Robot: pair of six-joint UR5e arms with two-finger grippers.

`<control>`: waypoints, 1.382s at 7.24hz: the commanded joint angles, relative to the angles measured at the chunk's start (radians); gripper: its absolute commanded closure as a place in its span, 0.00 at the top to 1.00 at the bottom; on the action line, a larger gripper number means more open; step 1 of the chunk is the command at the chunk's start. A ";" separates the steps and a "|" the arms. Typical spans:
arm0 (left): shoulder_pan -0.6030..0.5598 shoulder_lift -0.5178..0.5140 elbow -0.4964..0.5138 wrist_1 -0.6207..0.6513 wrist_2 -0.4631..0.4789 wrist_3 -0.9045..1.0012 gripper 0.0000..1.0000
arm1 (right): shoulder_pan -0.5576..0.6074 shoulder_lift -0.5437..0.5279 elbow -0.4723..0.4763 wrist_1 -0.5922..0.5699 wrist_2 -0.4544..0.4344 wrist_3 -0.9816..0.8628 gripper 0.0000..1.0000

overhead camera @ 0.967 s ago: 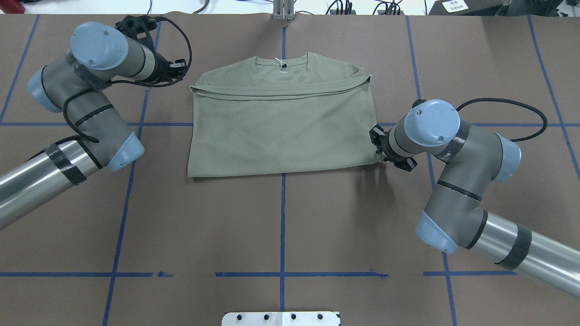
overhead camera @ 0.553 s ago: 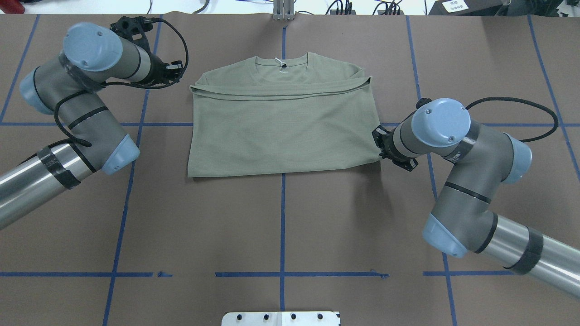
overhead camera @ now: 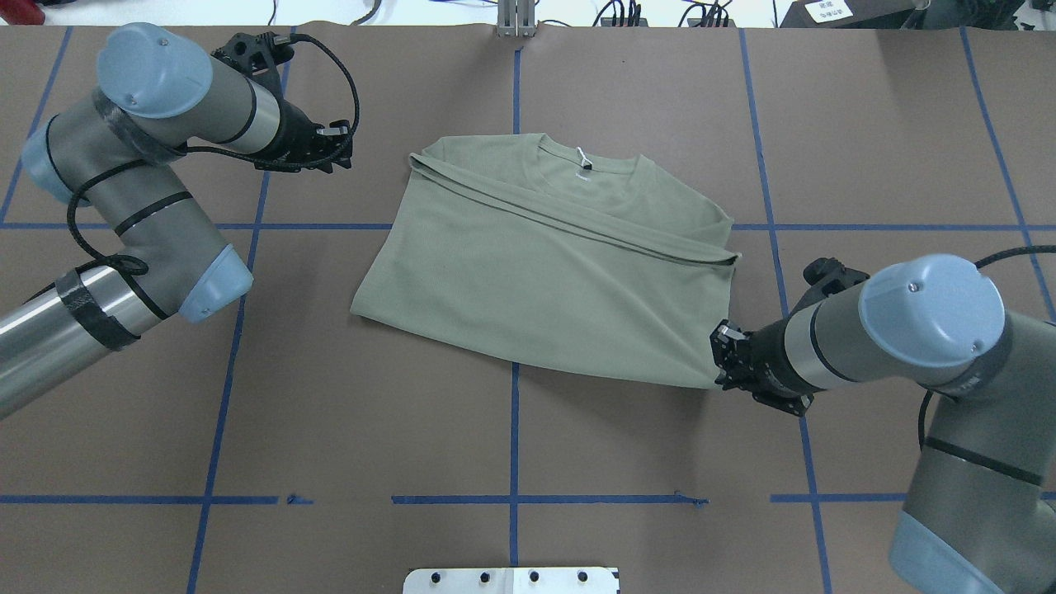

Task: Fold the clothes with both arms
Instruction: 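Grasp the shirt edge with the right gripper and drag it toward the robot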

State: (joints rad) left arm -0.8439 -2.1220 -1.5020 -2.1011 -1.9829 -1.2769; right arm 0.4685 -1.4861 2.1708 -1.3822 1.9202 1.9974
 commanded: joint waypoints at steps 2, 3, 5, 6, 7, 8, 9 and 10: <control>0.015 0.024 -0.095 0.004 -0.149 -0.142 0.36 | -0.276 -0.086 0.136 -0.133 0.029 0.067 0.00; 0.035 0.025 -0.109 0.004 -0.168 -0.191 0.37 | -0.350 -0.106 0.135 -0.133 0.014 0.072 0.37; 0.116 0.083 -0.185 0.003 -0.166 -0.303 0.46 | -0.361 -0.105 0.135 -0.133 -0.029 0.087 1.00; 0.152 0.118 -0.226 0.001 -0.162 -0.367 0.52 | -0.278 -0.092 0.136 -0.133 -0.029 0.087 1.00; 0.181 0.148 -0.234 -0.002 -0.153 -0.389 0.54 | -0.170 -0.029 0.124 -0.135 -0.029 0.084 1.00; 0.218 0.151 -0.227 -0.002 -0.125 -0.392 0.55 | -0.072 0.033 0.095 -0.133 -0.029 0.075 1.00; 0.262 0.142 -0.216 -0.002 -0.104 -0.415 0.55 | -0.004 0.049 0.075 -0.126 -0.029 0.074 1.00; 0.291 0.140 -0.209 -0.002 -0.081 -0.421 0.55 | 0.028 0.059 0.043 -0.124 -0.032 0.075 1.00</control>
State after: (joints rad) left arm -0.5946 -1.9800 -1.7195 -2.1029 -2.0914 -1.6839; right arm 0.4340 -1.4494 2.2491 -1.5102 1.8907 2.0728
